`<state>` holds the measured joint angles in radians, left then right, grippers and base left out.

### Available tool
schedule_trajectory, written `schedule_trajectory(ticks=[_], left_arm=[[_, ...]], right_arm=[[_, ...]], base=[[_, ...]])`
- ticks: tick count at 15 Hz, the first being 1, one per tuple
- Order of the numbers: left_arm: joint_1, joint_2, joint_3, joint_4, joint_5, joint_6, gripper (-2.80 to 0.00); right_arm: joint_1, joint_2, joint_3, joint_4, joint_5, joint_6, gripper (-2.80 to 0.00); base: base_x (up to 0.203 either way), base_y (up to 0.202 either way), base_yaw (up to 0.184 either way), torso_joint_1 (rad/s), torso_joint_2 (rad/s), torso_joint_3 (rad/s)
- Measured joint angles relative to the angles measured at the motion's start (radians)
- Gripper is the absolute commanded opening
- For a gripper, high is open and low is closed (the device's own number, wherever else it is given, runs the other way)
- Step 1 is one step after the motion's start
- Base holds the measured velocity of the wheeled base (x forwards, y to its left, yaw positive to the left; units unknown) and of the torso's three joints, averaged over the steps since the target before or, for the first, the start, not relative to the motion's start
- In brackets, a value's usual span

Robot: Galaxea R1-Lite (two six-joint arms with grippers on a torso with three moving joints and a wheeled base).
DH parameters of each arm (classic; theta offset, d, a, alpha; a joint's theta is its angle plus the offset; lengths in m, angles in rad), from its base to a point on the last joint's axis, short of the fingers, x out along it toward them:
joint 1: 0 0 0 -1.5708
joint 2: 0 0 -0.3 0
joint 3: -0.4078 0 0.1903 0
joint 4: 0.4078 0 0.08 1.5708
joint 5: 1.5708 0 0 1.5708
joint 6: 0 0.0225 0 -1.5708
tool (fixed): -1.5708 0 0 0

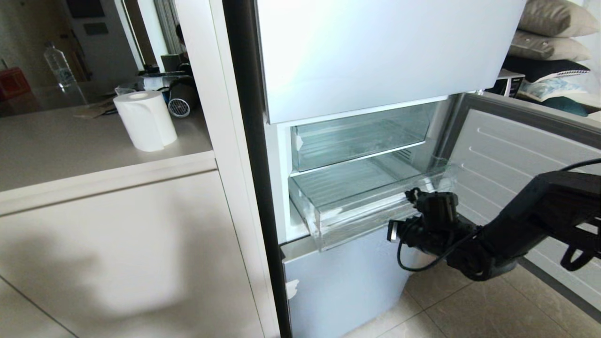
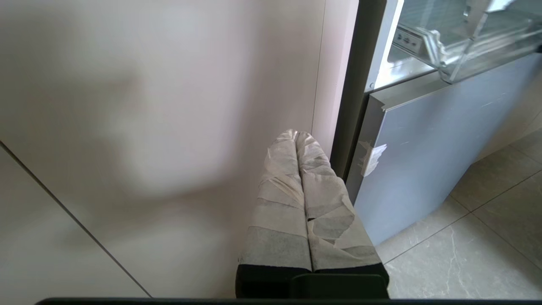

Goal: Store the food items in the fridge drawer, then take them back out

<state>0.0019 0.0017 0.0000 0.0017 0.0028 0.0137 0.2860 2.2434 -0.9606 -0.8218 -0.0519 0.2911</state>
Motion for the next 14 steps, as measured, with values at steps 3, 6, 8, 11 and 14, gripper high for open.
schedule_trajectory(ticks=[3, 6, 8, 11, 14], left_arm=[[0.0, 0.0, 0.0, 0.0, 0.0, 0.0, -2.8], [0.0, 0.0, 0.0, 0.0, 0.0, 0.0, -2.8], [0.0, 0.0, 0.0, 0.0, 0.0, 0.0, -2.8], [0.0, 0.0, 0.0, 0.0, 0.0, 0.0, -2.8], [0.0, 0.0, 0.0, 0.0, 0.0, 0.0, -2.8]], right_arm=[[0.027, 0.081, -0.148, -0.003, -0.01, 0.01, -2.8], [0.039, 0.121, -0.207, -0.043, -0.016, 0.064, -2.8], [0.039, 0.149, -0.251, -0.049, -0.04, 0.066, -2.8], [0.04, 0.212, -0.367, -0.053, -0.163, 0.068, -2.8], [0.04, 0.185, -0.288, -0.073, -0.167, 0.074, -2.8]], base=[[0.0, 0.0, 0.0, 0.0, 0.0, 0.0], [0.0, 0.0, 0.0, 0.0, 0.0, 0.0], [0.0, 0.0, 0.0, 0.0, 0.0, 0.0], [0.0, 0.0, 0.0, 0.0, 0.0, 0.0], [0.0, 0.0, 0.0, 0.0, 0.0, 0.0]])
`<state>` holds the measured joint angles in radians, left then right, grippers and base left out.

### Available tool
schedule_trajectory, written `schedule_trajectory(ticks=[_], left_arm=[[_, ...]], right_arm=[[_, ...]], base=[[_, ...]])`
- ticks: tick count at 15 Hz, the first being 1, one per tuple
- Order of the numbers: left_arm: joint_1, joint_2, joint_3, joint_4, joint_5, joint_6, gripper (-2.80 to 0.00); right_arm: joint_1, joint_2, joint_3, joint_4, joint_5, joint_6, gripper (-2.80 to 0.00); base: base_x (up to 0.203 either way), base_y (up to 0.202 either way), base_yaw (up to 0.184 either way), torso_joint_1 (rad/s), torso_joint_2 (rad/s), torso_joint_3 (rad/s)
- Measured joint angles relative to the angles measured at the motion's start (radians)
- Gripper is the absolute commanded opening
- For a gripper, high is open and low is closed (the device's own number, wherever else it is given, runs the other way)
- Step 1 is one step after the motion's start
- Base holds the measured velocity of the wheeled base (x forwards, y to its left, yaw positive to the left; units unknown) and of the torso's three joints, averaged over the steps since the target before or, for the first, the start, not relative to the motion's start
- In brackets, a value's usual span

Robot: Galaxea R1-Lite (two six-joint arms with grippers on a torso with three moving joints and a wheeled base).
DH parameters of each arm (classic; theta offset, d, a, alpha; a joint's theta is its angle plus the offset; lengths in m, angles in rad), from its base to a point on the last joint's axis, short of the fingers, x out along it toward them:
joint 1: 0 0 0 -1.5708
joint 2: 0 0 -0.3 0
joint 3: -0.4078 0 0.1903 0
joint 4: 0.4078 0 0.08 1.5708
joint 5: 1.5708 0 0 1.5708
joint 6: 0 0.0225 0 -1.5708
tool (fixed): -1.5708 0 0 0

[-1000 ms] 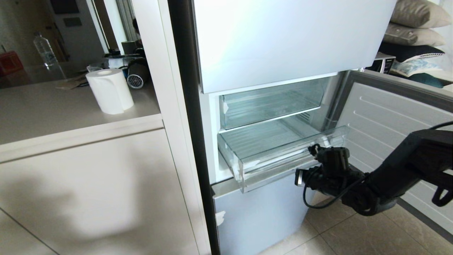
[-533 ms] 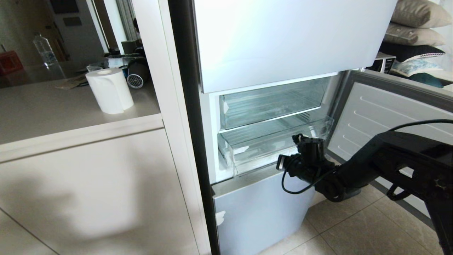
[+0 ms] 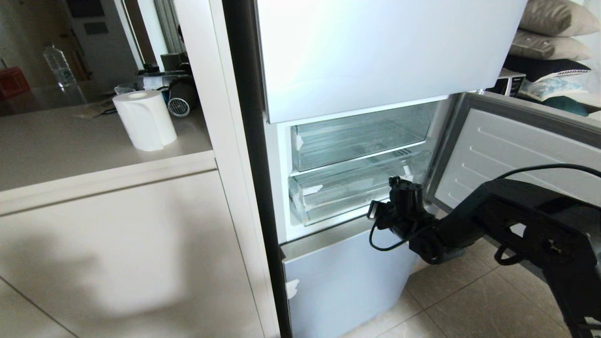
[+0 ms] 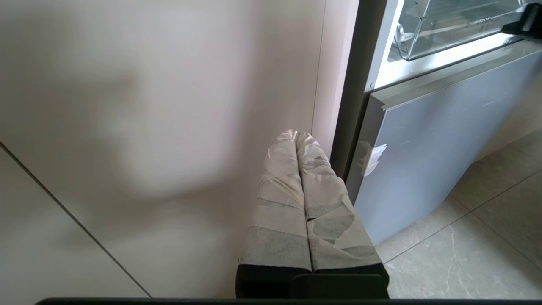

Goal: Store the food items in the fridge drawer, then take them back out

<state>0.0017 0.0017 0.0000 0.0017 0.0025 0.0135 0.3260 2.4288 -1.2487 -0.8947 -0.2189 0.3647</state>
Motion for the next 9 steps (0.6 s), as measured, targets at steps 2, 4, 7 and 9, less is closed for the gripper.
schedule_trajectory(ticks=[2, 4, 7, 9], left_arm=[[0.0, 0.0, 0.0, 0.0, 0.0, 0.0, -2.8], [0.0, 0.0, 0.0, 0.0, 0.0, 0.0, -2.8], [0.0, 0.0, 0.0, 0.0, 0.0, 0.0, -2.8], [0.0, 0.0, 0.0, 0.0, 0.0, 0.0, -2.8]], right_arm=[[0.001, -0.085, 0.134, -0.04, 0.02, 0.001, -2.8], [0.0, -0.213, 0.318, -0.094, 0.029, 0.0, -2.8], [0.0, -0.453, 0.605, -0.169, 0.039, -0.005, -2.8], [0.0, -0.64, 0.782, -0.199, 0.036, -0.012, -2.8]], base=[[0.0, 0.0, 0.0, 0.0, 0.0, 0.0], [0.0, 0.0, 0.0, 0.0, 0.0, 0.0], [0.0, 0.0, 0.0, 0.0, 0.0, 0.0], [0.0, 0.0, 0.0, 0.0, 0.0, 0.0]])
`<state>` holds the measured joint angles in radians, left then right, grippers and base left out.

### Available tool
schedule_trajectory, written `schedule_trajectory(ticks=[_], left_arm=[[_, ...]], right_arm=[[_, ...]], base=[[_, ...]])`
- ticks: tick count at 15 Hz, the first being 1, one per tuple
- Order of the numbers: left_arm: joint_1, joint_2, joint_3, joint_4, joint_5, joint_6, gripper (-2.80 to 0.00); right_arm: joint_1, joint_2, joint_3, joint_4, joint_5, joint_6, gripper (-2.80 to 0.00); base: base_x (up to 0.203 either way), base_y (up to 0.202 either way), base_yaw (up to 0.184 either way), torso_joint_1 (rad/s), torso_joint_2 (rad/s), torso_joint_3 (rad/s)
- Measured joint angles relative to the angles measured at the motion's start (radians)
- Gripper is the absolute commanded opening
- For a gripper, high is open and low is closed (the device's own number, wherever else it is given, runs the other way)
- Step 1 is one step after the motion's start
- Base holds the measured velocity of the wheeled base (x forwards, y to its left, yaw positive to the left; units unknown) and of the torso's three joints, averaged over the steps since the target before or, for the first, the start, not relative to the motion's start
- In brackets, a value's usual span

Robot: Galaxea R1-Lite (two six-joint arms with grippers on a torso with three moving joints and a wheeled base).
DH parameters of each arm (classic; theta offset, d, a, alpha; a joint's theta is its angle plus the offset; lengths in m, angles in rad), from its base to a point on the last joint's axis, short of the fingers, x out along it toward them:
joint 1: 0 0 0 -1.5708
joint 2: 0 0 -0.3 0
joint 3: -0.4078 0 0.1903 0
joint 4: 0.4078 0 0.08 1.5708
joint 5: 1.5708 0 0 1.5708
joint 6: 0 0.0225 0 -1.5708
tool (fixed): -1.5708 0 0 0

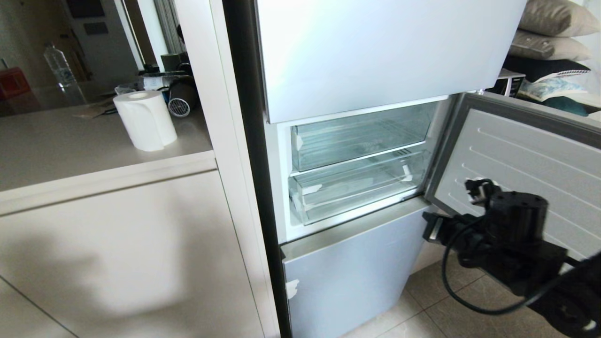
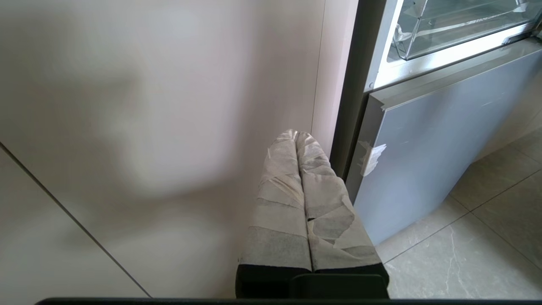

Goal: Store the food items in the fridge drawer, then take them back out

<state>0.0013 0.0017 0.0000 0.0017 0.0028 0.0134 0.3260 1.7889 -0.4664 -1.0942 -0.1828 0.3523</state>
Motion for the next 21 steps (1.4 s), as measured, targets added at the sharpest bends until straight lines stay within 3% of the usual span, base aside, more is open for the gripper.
schedule_trajectory(ticks=[6, 10, 12, 15, 18, 21], left_arm=[[0.0, 0.0, 0.0, 0.0, 0.0, 0.0, -2.8], [0.0, 0.0, 0.0, 0.0, 0.0, 0.0, -2.8], [0.0, 0.0, 0.0, 0.0, 0.0, 0.0, -2.8], [0.0, 0.0, 0.0, 0.0, 0.0, 0.0, -2.8], [0.0, 0.0, 0.0, 0.0, 0.0, 0.0, -2.8], [0.0, 0.0, 0.0, 0.0, 0.0, 0.0, -2.8]], right_arm=[[-0.037, -0.512, 0.405, -0.043, -0.114, -0.104, -2.8], [-0.133, -0.687, 0.462, -0.04, -0.128, -0.134, -2.8], [-0.222, -0.737, 0.465, -0.039, -0.11, -0.14, -2.8], [-0.461, -0.81, 0.443, -0.038, -0.073, -0.163, -2.8], [-0.822, -0.859, 0.38, -0.032, 0.003, -0.145, -2.8], [-1.221, -0.881, 0.265, 0.029, 0.077, -0.072, -2.8]], base=[[0.0, 0.0, 0.0, 0.0, 0.0, 0.0], [0.0, 0.0, 0.0, 0.0, 0.0, 0.0], [0.0, 0.0, 0.0, 0.0, 0.0, 0.0], [0.0, 0.0, 0.0, 0.0, 0.0, 0.0], [0.0, 0.0, 0.0, 0.0, 0.0, 0.0], [0.0, 0.0, 0.0, 0.0, 0.0, 0.0]])
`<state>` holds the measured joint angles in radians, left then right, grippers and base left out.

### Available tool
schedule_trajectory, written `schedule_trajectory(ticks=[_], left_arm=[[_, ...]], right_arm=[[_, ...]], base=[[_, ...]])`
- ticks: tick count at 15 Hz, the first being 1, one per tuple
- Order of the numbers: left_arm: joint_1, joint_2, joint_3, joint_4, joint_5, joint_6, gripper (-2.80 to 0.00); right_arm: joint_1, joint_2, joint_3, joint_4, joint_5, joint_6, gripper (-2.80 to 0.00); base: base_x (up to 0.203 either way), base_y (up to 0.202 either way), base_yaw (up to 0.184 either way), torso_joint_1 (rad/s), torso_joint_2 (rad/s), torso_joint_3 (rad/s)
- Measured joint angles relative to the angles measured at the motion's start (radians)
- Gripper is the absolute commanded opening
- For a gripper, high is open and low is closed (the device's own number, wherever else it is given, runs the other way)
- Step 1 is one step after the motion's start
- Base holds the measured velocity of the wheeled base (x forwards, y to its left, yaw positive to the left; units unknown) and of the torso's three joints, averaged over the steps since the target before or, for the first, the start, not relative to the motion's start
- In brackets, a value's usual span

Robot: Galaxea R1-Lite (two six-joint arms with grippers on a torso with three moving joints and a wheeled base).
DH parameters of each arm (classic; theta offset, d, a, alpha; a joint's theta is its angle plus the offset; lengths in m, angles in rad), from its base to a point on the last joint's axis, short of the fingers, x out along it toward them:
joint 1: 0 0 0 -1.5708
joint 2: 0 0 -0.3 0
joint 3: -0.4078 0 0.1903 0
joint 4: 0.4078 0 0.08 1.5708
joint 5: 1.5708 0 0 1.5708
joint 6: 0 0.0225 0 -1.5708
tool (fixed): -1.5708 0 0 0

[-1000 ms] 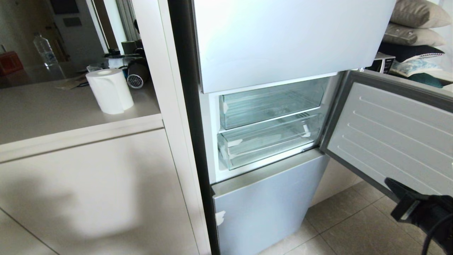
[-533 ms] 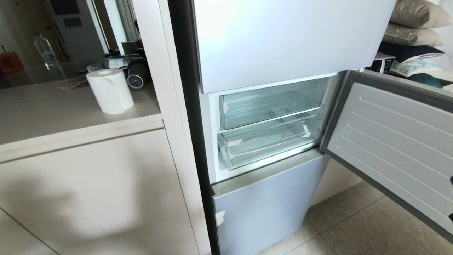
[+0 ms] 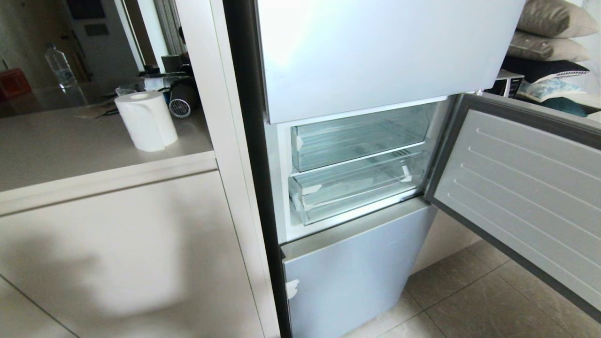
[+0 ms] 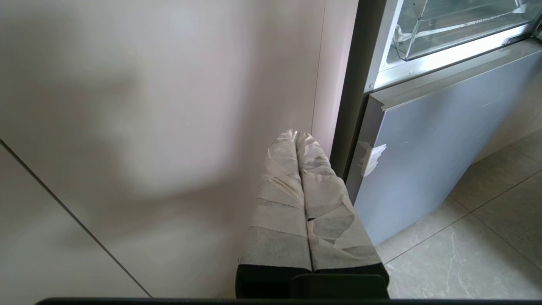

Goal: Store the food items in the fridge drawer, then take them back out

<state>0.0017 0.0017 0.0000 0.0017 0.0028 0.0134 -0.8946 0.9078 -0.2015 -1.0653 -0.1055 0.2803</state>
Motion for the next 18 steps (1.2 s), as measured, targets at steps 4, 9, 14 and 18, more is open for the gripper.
schedule_trajectory(ticks=[4, 9, 14, 18], left_arm=[[0.0, 0.0, 0.0, 0.0, 0.0, 0.0, -2.8], [0.0, 0.0, 0.0, 0.0, 0.0, 0.0, -2.8], [0.0, 0.0, 0.0, 0.0, 0.0, 0.0, -2.8], [0.0, 0.0, 0.0, 0.0, 0.0, 0.0, -2.8]], right_arm=[[-0.414, 0.0, -0.165, 0.143, 0.136, 0.15, -2.8], [-0.679, 0.146, -0.231, 0.193, 0.367, 0.289, -2.8], [-0.685, 0.378, -0.248, 0.193, 0.437, 0.382, -2.8], [-0.675, 0.525, -0.324, 0.193, 0.557, 0.513, -2.8]], base=[[0.0, 0.0, 0.0, 0.0, 0.0, 0.0], [0.0, 0.0, 0.0, 0.0, 0.0, 0.0], [0.0, 0.0, 0.0, 0.0, 0.0, 0.0], [0.0, 0.0, 0.0, 0.0, 0.0, 0.0]])
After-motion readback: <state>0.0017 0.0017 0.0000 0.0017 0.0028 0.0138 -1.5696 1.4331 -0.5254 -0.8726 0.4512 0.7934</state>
